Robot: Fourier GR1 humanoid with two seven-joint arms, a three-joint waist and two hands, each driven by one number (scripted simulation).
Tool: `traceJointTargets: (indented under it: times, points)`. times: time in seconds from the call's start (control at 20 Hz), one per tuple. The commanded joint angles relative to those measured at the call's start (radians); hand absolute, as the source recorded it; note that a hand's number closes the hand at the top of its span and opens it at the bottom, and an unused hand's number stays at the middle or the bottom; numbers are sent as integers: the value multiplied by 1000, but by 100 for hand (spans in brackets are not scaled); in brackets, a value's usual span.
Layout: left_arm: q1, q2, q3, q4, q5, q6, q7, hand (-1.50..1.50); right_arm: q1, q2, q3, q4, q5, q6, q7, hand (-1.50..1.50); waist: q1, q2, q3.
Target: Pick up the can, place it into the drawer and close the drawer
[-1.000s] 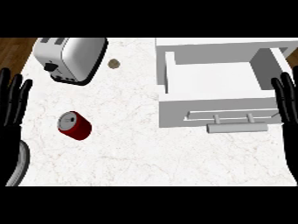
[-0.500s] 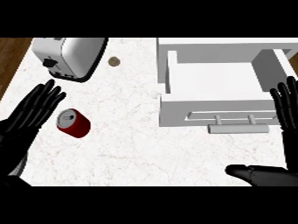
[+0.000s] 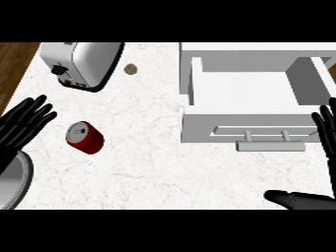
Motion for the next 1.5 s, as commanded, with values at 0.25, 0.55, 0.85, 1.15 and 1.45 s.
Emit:
traceJointTargets:
  times: [0.25,0.55,0.85,1.15,1.45]
  points:
    - [-1,-36,56,69,-15,-27,28,-150,146,-25,-87,-57,-103,97,-64,-150,-4,0,0]
    - [-125,-63,63,227,-79,-31,5,-150,36,22,-45,73,-4,48,-98,-150,-2,1,0]
    - [-143,-101,40,283,-159,-38,-24,-150,127,-8,-117,101,-48,140,-198,-150,-4,1,0]
    - [-139,-119,59,319,-192,-64,-77,-150,133,50,-74,39,-11,123,-161,-150,-1,0,0]
    - [-157,-135,67,484,-305,-79,-226,-150,144,4,-151,-17,-94,174,-101,-150,-4,0,0]
